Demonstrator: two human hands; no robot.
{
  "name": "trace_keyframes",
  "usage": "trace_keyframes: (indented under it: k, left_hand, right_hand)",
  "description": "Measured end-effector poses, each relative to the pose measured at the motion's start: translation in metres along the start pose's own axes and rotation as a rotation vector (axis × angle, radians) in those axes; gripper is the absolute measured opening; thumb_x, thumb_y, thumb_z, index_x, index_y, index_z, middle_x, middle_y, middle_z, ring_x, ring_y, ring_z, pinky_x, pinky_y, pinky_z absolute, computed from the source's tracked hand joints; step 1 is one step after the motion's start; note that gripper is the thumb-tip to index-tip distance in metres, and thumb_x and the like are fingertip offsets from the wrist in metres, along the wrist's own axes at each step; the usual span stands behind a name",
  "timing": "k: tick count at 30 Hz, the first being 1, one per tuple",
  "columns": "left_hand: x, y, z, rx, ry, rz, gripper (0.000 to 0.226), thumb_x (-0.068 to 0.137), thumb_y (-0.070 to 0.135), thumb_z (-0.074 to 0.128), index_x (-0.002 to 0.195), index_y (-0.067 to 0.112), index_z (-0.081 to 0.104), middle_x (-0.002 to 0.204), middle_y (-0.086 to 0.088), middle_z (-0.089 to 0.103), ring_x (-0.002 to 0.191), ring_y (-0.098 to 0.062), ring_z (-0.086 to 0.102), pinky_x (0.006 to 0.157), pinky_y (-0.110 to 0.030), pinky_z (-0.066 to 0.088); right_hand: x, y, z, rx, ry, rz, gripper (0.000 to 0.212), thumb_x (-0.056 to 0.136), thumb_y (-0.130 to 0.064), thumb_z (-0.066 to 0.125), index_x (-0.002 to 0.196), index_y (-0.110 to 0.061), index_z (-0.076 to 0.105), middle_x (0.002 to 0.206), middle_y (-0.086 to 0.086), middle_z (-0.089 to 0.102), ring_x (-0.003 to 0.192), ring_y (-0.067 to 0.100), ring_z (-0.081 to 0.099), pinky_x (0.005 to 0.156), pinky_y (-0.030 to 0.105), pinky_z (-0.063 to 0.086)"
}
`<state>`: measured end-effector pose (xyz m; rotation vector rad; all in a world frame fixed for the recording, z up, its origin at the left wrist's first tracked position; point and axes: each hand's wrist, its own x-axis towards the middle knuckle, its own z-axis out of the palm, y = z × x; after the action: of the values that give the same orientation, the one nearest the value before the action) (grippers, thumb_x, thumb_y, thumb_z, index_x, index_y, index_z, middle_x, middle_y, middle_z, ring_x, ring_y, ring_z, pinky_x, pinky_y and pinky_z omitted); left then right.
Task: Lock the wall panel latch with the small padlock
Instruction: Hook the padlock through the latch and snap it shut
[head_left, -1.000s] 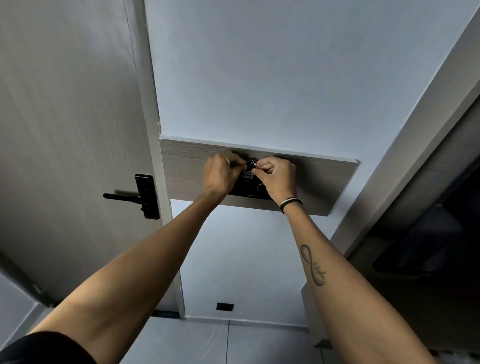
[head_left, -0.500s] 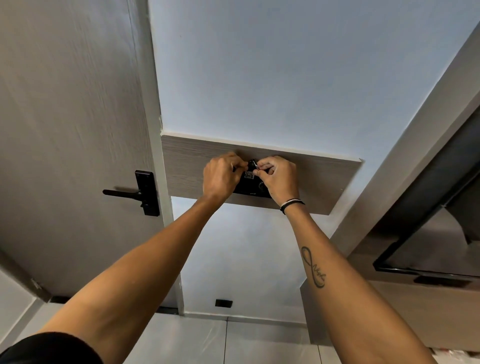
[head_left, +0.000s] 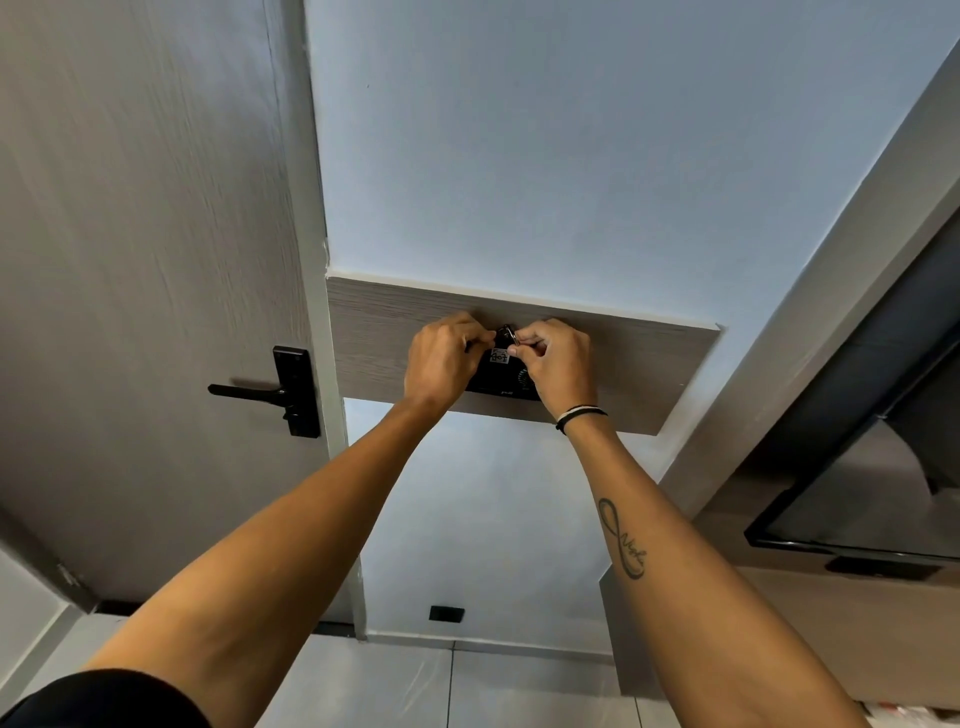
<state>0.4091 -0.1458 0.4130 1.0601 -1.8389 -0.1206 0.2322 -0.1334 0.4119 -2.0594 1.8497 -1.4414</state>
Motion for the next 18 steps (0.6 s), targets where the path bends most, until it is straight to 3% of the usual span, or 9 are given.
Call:
trace_keyframes:
  k: [13, 18]
  left_hand:
    - [-0.005, 0.000, -0.008, 0.038, -0.063, 0.065, 0.020, 0.096, 0.003, 0.070, 0.112, 0.005, 0.083, 0.115, -0.012, 0.082, 0.102, -0.031, 0.078, 0.089, -0.042, 0.063]
    - [-0.002, -0.005, -0.011, 0.149, -0.073, 0.102, 0.020, 0.099, 0.007, 0.068, 0.113, 0.006, 0.082, 0.116, -0.012, 0.081, 0.102, -0.036, 0.076, 0.079, -0.049, 0.064]
  right_hand:
    - [-0.003, -0.004, -0.007, -0.096, -0.060, -0.049, 0.014, 0.084, -0.018, 0.085, 0.095, -0.013, 0.079, 0.093, 0.005, 0.075, 0.083, 0.024, 0.071, 0.076, 0.043, 0.063]
    - [-0.003, -0.002, -0.018, -0.230, -0.075, -0.119, 0.013, 0.089, -0.021, 0.079, 0.098, -0.013, 0.080, 0.096, 0.005, 0.075, 0.090, 0.029, 0.068, 0.078, 0.041, 0.058]
